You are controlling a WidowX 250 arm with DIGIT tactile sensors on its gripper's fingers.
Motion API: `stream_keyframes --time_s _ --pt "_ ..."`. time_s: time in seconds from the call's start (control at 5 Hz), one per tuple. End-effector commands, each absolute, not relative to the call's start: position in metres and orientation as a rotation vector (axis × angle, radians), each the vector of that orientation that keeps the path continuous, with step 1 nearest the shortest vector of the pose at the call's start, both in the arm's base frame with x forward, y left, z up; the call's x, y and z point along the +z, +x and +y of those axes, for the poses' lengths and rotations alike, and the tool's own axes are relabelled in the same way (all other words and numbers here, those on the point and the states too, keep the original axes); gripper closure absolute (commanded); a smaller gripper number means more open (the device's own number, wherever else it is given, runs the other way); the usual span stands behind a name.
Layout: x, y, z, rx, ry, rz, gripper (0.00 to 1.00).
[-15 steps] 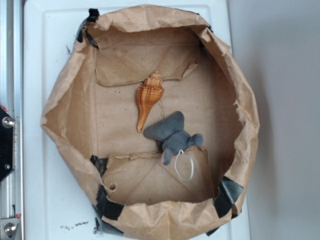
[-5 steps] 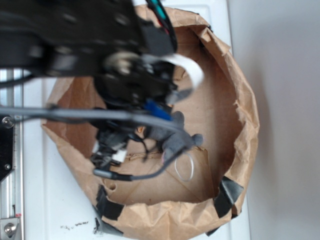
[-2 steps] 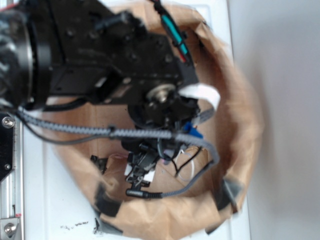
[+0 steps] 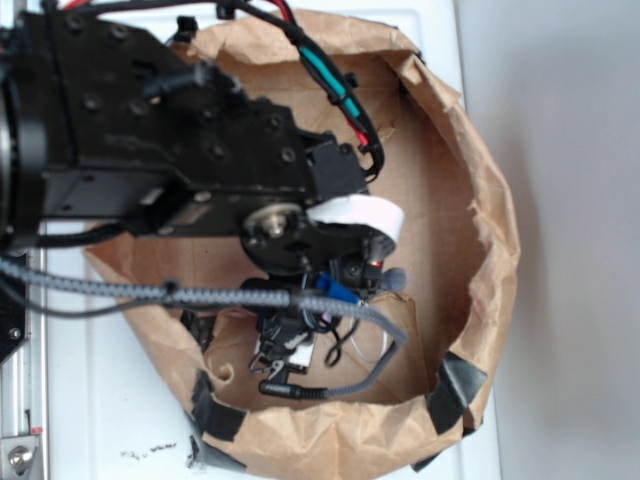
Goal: Grab the gray animal.
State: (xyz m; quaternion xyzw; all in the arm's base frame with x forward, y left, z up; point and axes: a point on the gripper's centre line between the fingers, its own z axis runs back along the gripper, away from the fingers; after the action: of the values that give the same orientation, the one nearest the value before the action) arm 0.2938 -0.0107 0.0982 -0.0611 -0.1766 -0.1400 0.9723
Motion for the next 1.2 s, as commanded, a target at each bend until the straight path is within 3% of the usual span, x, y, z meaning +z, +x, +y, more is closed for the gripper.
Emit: stream_keyframes --time_s 0.0,0.2,0.6,0.8,1.0 --pt "0.121 0.299 -0.021 -0.326 -0.113 -0.422 0.00" --pt "0.121 0.299 -0.021 -0.326 -0.113 -0.422 0.00" --pt "0.100 0.327 -0.036 -0.372 0.007 -0.511 0.00" --pt "0.082 0.331 -0.040 -0.413 -0.025 -0.458 0.00" --pt "0.074 0.330 -0.043 -0.404 0.009 -0.439 1.00"
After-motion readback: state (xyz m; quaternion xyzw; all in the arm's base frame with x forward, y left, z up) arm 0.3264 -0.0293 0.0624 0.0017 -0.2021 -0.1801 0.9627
